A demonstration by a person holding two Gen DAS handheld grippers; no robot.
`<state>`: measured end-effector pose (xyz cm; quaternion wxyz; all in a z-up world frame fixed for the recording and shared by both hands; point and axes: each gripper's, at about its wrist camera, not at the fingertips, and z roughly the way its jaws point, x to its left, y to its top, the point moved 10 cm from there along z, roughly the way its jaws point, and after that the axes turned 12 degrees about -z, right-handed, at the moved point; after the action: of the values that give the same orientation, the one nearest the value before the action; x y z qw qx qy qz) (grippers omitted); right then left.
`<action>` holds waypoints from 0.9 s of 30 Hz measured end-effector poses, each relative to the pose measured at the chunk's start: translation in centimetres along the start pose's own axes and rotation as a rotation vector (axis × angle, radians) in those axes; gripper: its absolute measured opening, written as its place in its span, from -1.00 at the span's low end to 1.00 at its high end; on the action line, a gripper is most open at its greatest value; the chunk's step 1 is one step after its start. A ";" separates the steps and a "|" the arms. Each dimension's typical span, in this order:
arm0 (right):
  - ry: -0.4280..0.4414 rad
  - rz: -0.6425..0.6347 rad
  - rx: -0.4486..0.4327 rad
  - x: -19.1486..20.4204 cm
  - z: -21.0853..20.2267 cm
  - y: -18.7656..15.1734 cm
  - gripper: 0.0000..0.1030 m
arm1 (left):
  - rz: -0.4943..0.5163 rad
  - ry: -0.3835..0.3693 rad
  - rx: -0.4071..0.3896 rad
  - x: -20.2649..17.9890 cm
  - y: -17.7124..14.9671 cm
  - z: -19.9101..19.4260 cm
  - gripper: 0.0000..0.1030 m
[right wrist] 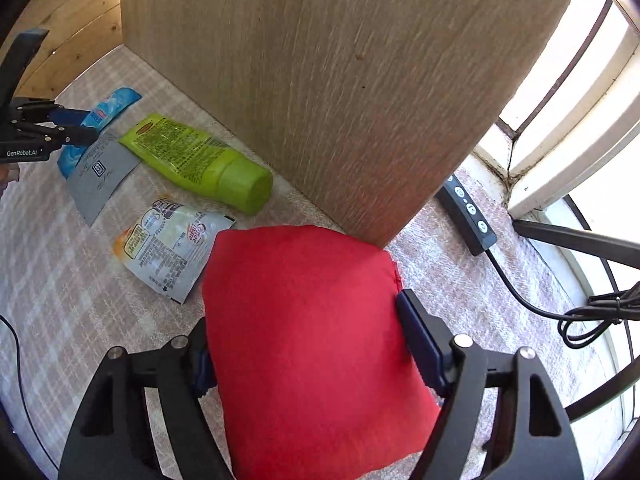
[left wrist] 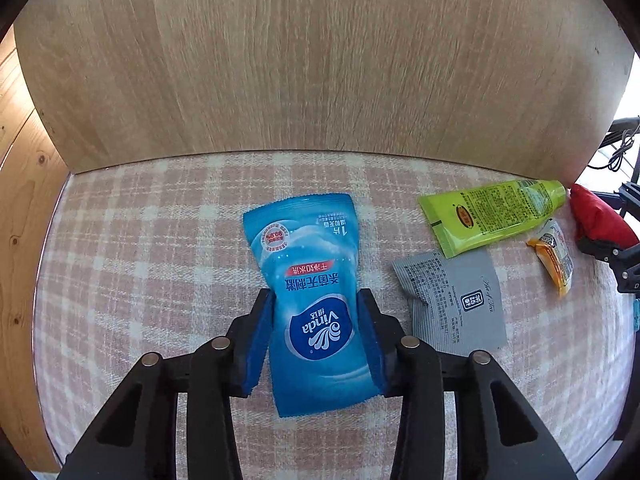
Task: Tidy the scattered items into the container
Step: 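Grasp the blue Vinda tissue pack with the left gripper while the right grasps the red cushion, then carry the tissue pack and red cushion to the tray and release them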
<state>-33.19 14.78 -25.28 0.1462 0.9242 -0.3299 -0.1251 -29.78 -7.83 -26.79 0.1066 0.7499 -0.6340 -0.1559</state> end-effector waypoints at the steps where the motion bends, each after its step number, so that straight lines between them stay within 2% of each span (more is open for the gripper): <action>1: 0.006 0.011 -0.010 -0.1 -0.5 0.0 0.21 | -0.005 -0.003 -0.001 0.0 -0.1 0.0 -0.32; 6: 0.036 0.089 -0.075 -0.1 -2.9 -0.5 -0.12 | -0.038 -0.031 -0.006 1.3 -0.8 1.0 -0.52; 9: 0.040 0.123 -0.106 0.2 -4.1 -0.9 -0.22 | -0.055 -0.049 -0.010 2.0 -1.3 1.0 -0.58; 20: 0.044 0.269 -0.272 3.5 -9.4 -1.1 -0.27 | -0.079 -0.122 -0.101 2.1 -3.8 -4.7 -0.61; 23: 0.040 0.324 -0.326 5.0 -11.6 -1.2 -0.28 | -0.053 -0.132 -0.131 1.8 -4.5 -6.7 -0.61; 27: 0.020 0.409 -0.362 6.7 -15.1 -3.2 -0.27 | 0.004 -0.178 -0.165 0.2 -4.4 -9.6 -0.61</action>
<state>-21.43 15.64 -13.31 0.3345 0.7983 -0.4806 -0.1407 -22.15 -7.60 -19.51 0.1118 0.7204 -0.6275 -0.2734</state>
